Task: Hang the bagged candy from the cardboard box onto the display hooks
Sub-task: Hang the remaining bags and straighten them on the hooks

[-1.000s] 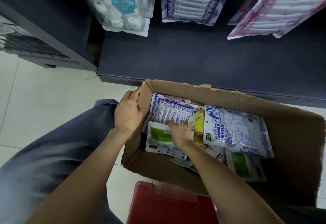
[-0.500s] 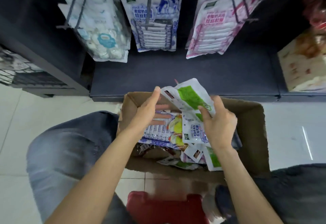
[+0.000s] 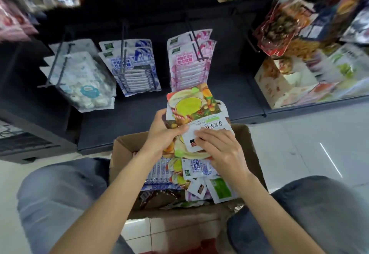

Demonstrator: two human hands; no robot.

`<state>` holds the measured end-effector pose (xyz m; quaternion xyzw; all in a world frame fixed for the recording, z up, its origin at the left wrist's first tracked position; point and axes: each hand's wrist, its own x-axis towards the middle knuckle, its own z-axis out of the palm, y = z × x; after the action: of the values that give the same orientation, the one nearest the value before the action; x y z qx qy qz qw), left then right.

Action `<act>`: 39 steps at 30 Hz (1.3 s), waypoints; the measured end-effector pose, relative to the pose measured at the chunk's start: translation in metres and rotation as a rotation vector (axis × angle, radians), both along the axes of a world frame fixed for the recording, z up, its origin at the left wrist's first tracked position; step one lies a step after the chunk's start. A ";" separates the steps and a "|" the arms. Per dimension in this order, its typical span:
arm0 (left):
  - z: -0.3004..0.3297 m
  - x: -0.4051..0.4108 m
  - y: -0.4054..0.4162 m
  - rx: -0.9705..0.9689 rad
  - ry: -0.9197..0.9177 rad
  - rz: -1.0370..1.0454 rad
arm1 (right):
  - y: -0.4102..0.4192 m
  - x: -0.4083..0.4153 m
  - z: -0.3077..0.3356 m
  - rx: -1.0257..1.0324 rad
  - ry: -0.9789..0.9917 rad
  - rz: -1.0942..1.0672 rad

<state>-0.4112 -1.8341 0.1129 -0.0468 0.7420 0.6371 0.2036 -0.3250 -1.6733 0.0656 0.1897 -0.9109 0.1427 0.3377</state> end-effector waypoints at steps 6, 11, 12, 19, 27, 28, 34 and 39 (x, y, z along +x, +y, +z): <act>0.000 -0.009 0.002 -0.134 0.205 -0.079 | 0.030 0.027 -0.002 -0.166 -0.472 -0.158; 0.006 -0.008 0.008 -0.176 0.301 -0.135 | 0.040 0.017 0.027 -0.750 -0.504 -0.349; 0.008 -0.007 0.010 -0.177 0.312 -0.155 | 0.042 0.010 0.033 -0.647 -0.416 -0.360; 0.016 -0.005 0.004 -0.177 0.380 -0.414 | 0.051 -0.060 0.084 0.008 -0.496 -0.151; 0.024 -0.012 -0.011 0.013 0.274 -0.372 | 0.056 -0.074 0.083 -0.544 -0.831 -0.060; 0.023 -0.012 -0.013 0.024 0.258 -0.373 | 0.055 -0.072 0.082 -0.585 -0.809 -0.054; 0.021 -0.006 -0.016 0.087 0.193 -0.275 | 0.053 -0.072 0.068 -0.854 -0.620 -0.238; 0.012 -0.004 -0.011 -0.005 0.160 -0.326 | 0.047 -0.076 0.062 -0.906 -0.501 -0.402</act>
<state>-0.4150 -1.8449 0.1247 0.1242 0.7552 0.5954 0.2445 -0.4008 -1.6259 0.1274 -0.1917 -0.8291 0.4937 0.1791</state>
